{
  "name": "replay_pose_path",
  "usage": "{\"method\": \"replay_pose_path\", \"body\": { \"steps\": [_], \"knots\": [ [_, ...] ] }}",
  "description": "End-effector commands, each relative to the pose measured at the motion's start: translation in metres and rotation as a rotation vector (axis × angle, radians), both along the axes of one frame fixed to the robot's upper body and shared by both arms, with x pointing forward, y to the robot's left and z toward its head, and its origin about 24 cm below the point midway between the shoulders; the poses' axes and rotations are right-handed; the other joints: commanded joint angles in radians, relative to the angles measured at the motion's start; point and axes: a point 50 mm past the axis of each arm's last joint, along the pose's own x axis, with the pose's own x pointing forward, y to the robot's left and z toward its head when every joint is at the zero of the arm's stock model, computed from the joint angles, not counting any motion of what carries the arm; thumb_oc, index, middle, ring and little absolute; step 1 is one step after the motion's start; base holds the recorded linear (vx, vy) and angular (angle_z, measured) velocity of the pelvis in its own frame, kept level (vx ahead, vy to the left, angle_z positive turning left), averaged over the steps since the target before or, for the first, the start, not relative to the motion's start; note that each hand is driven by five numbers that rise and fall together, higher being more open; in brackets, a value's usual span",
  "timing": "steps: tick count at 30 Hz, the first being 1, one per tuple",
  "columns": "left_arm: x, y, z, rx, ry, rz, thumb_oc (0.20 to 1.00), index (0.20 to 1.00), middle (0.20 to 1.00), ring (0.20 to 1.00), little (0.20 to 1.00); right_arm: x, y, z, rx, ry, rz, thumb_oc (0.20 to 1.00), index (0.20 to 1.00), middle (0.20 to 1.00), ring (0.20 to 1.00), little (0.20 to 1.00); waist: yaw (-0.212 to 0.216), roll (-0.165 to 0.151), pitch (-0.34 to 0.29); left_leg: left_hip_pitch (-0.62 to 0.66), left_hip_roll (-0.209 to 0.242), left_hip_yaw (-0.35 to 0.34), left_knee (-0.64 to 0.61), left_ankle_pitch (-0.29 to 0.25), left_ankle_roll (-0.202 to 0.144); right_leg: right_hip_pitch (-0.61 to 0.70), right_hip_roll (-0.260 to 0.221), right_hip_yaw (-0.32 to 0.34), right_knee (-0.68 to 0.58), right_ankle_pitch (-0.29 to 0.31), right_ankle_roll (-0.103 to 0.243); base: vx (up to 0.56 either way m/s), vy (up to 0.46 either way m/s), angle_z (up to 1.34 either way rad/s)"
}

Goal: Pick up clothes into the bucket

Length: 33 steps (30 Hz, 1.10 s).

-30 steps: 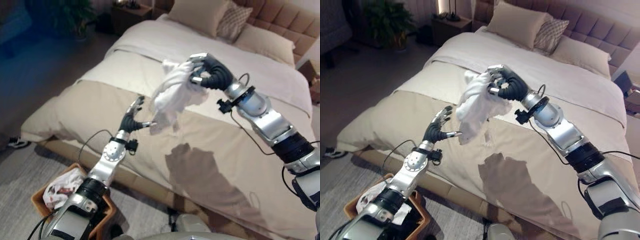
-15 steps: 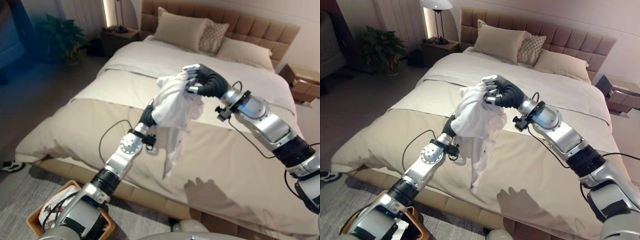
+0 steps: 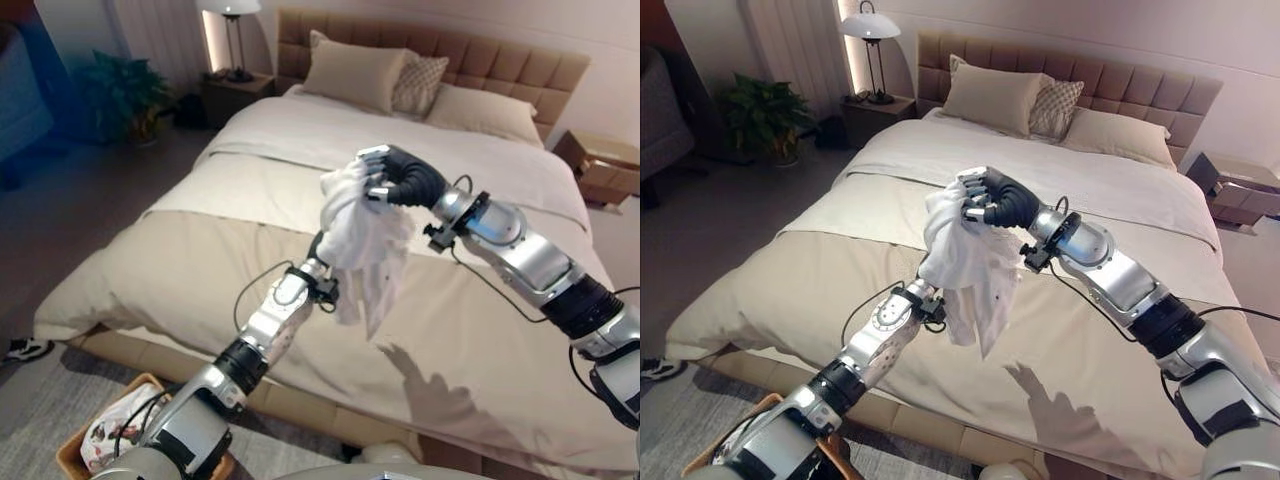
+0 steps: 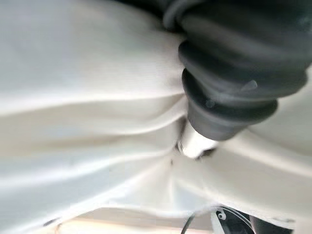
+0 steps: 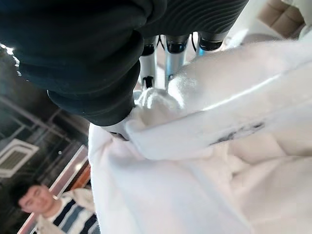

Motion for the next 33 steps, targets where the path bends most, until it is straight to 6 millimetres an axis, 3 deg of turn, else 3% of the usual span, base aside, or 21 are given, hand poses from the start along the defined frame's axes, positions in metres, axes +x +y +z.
{"method": "replay_pose_path", "body": {
  "steps": [1, 8, 9, 10, 11, 14, 16, 17, 20, 21, 22, 23, 24, 29, 31, 33],
  "knots": [
    [0.008, -0.003, 0.019, -0.057, -0.061, -0.01, 0.2, 0.2, 0.2, 0.2, 0.2, -0.009, 0.013, 0.025, 0.138, -0.074, 0.092, 0.2, 0.2, 0.2, 0.2, 0.2, 0.001, -0.037, -0.011, -0.004, 0.036, -0.023, 0.092, -0.056, -0.002, 0.019, -0.121, -0.019, 0.038, 0.042, 0.123, 0.0, 0.0, 0.0],
    [0.009, 0.01, 0.024, -0.123, -0.071, 0.053, 0.2, 0.2, 0.2, 0.2, 0.2, -0.009, 0.003, 0.007, 0.206, -0.005, 0.053, 0.2, 0.2, 0.2, 0.2, 0.2, 0.013, -0.038, -0.01, -0.009, 0.034, -0.035, 0.094, -0.055, 0.0, 0.027, -0.124, -0.031, 0.037, 0.039, 0.121, 0.0, 0.0, 0.0],
    [0.009, 0.013, 0.025, -0.13, -0.076, 0.068, 0.2, 0.2, 0.2, 0.2, 0.2, -0.009, 0.001, 0.005, 0.219, 0.006, 0.047, 0.404, 0.404, 0.404, 0.404, 0.404, 0.014, -0.037, -0.009, -0.01, 0.034, -0.036, 0.095, -0.054, 0.0, 0.028, -0.125, -0.031, 0.037, 0.039, 0.121, 0.0, 0.0, 0.0],
    [0.009, 0.018, 0.026, -0.139, -0.082, 0.085, 0.2, 0.2, 0.2, 0.2, 0.2, -0.009, -0.003, 0.002, 0.235, 0.019, 0.037, 0.915, 0.915, 0.915, 0.915, 0.915, 0.017, -0.037, -0.008, -0.011, 0.034, -0.037, 0.096, -0.054, 0.0, 0.028, -0.125, -0.033, 0.038, 0.039, 0.121, 0.0, 0.0, 0.0],
    [0.008, 0.028, 0.027, -0.159, -0.088, 0.115, 0.2, 0.2, 0.2, 0.2, 0.2, -0.01, -0.01, -0.004, 0.27, 0.05, 0.016, 1.0, 1.0, 1.0, 1.0, 1.0, 0.023, -0.036, -0.006, -0.012, 0.034, -0.041, 0.095, -0.053, 0.0, 0.03, -0.126, -0.037, 0.037, 0.038, 0.12, 0.0, 0.0, 0.0],
    [0.006, 0.041, 0.028, -0.17, -0.103, 0.145, 0.2, 0.2, 0.2, 0.2, 0.2, -0.012, -0.018, -0.009, 0.291, 0.061, -0.008, 1.0, 1.0, 1.0, 1.0, 1.0, 0.031, -0.035, -0.006, -0.015, 0.034, -0.045, 0.093, -0.05, 0.0, 0.032, -0.127, -0.041, 0.037, 0.038, 0.12, 0.0, 0.0, 0.0],
    [0.0, 0.067, 0.023, -0.144, -0.114, 0.22, 0.2, 0.2, 0.2, 0.2, 0.2, -0.015, -0.034, -0.019, 0.297, 0.059, -0.076, 1.0, 1.0, 1.0, 1.0, 1.0, 0.044, -0.031, -0.001, -0.021, 0.033, -0.056, 0.089, -0.047, 0.001, 0.035, -0.13, -0.055, 0.038, 0.037, 0.119, -0.01, -0.004, 0.05],
    [-0.001, 0.067, 0.023, -0.143, -0.113, 0.22, 0.2, 0.2, 0.2, 0.2, 0.2, -0.016, -0.034, -0.02, 0.297, 0.06, -0.077, 1.0, 1.0, 1.0, 1.0, 1.0, 0.044, -0.032, -0.002, -0.021, 0.033, -0.056, 0.089, -0.047, 0.001, 0.035, -0.131, -0.056, 0.037, 0.037, 0.119, -0.01, -0.002, 0.11],
    [-0.01, 0.098, 0.006, -0.096, -0.082, 0.32, 0.2, 0.2, 0.2, 0.2, 0.2, -0.018, -0.051, -0.032, 0.238, 0.022, -0.19, 1.0, 1.0, 1.0, 1.0, 1.0, 0.056, -0.029, 0.005, -0.029, 0.031, -0.065, 0.091, -0.047, 0.003, 0.036, -0.134, -0.065, 0.036, 0.037, 0.119, -0.01, 0.014, 0.13],
    [-0.017, 0.114, -0.007, -0.087, -0.044, 0.386, 0.2, 0.2, 0.2, 0.2, 0.2, -0.017, -0.058, -0.049, 0.194, 0.032, -0.267, 1.0, 1.0, 1.0, 1.0, 1.0, 0.067, -0.028, 0.011, -0.035, 0.03, -0.071, 0.093, -0.047, 0.004, 0.038, -0.137, -0.072, 0.035, 0.037, 0.119, 0.0, 0.0, 0.0],
    [-0.02, 0.121, -0.012, -0.087, -0.025, 0.417, 0.2, 0.2, 0.2, 0.2, 0.2, -0.016, -0.06, -0.062, 0.179, 0.061, -0.301, 1.0, 1.0, 1.0, 1.0, 1.0, 0.073, -0.029, 0.016, -0.04, 0.029, -0.076, 0.095, -0.047, 0.005, 0.038, -0.139, -0.076, 0.036, 0.037, 0.118, 0.0, 0.0, 0.0],
    [-0.02, 0.121, -0.012, -0.086, -0.024, 0.418, 0.2, 0.2, 0.2, 0.2, 0.2, -0.016, -0.06, -0.062, 0.179, 0.061, -0.301, 1.0, 1.0, 1.0, 1.0, 1.0, 0.072, -0.029, 0.015, -0.041, 0.029, -0.076, 0.096, -0.047, 0.005, 0.039, -0.139, -0.076, 0.036, 0.037, 0.118, -0.02, 0.014, 0.07],
    [-0.026, 0.135, -0.022, -0.059, 0.003, 0.474, 0.2, 0.2, 0.2, 0.2, 0.2, -0.016, -0.059, -0.08, 0.132, 0.09, -0.34, 1.0, 1.0, 1.0, 1.0, 1.0, 0.087, -0.033, 0.026, -0.051, 0.028, -0.089, 0.103, -0.047, 0.008, 0.04, -0.143, -0.085, 0.039, 0.035, 0.118, -0.01, 0.008, 0.11],
    [-0.03, 0.154, -0.03, -0.01, 0.019, 0.566, 0.2, 0.2, 0.2, 0.2, 0.2, -0.013, -0.053, -0.101, 0.137, 0.13, -0.402, 1.0, 1.0, 1.0, 1.0, 1.0, 0.102, -0.041, 0.045, -0.085, 0.014, -0.117, 0.144, -0.068, 0.018, 0.031, -0.159, -0.091, 0.045, 0.041, 0.122, -0.04, 0.03, 0.21],
    [-0.031, 0.164, -0.029, 0.019, 0.003, 0.619, 0.2, 0.2, 0.2, 0.2, 0.2, -0.011, -0.047, -0.107, 0.167, 0.147, -0.415, 1.0, 1.0, 1.0, 1.0, 1.0, 0.116, -0.052, 0.071, -0.123, -0.005, -0.162, 0.236, -0.113, 0.029, 0.017, -0.17, -0.064, 0.056, 0.048, 0.121, -0.12, 0.036, 0.11],
    [-0.033, 0.171, -0.025, 0.03, -0.023, 0.659, 0.2, 0.2, 0.2, 0.2, 0.2, -0.008, -0.041, -0.104, 0.178, 0.131, -0.411, 1.0, 1.0, 1.0, 1.0, 1.0, 0.146, -0.055, 0.108, -0.161, -0.038, -0.286, 0.314, -0.148, 0.019, 0.0, -0.168, -0.033, 0.06, 0.054, 0.119, -0.16, 0.115, -0.06]
  ]
}}
